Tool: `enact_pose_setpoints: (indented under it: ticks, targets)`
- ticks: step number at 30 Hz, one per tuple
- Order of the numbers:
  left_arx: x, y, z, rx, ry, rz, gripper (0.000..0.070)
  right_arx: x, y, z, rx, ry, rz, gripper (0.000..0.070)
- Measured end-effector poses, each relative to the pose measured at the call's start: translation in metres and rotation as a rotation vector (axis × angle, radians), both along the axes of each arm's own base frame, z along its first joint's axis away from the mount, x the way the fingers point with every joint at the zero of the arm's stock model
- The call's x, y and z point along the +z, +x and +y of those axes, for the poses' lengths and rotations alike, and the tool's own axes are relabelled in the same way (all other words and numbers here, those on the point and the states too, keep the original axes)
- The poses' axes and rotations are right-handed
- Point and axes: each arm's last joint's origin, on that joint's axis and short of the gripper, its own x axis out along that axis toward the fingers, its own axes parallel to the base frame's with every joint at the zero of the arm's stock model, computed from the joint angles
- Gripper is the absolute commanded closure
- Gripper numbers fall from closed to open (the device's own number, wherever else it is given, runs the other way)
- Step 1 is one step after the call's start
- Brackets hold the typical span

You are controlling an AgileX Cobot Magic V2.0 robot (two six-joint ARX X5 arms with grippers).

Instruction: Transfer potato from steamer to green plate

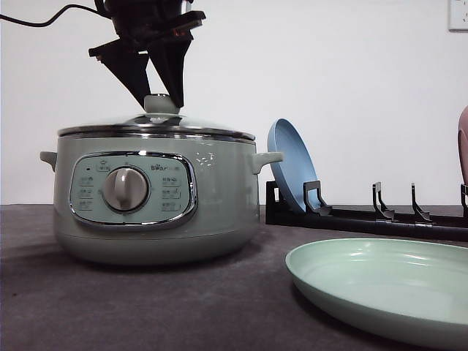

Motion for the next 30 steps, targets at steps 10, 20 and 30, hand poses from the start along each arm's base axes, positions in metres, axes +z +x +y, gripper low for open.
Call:
enact_pose_setpoints:
  ticks: [10,20,30]
  targets:
    - [0.06,-0.013,0.006,0.005,-0.068,-0.131,0.07,0.0,0.0,0.0,0.0,0.0,0.0,0.0]
    - [0.087,-0.031,0.02,0.048,-0.043,-0.218,0.07,0.0,0.0,0.0,0.0,0.0,0.0,0.0]
    - [0.088,-0.016,0.066,0.191,-0.014,-0.216,0.07,0.0,0.0,0.0,0.0,0.0,0.0,0.0]
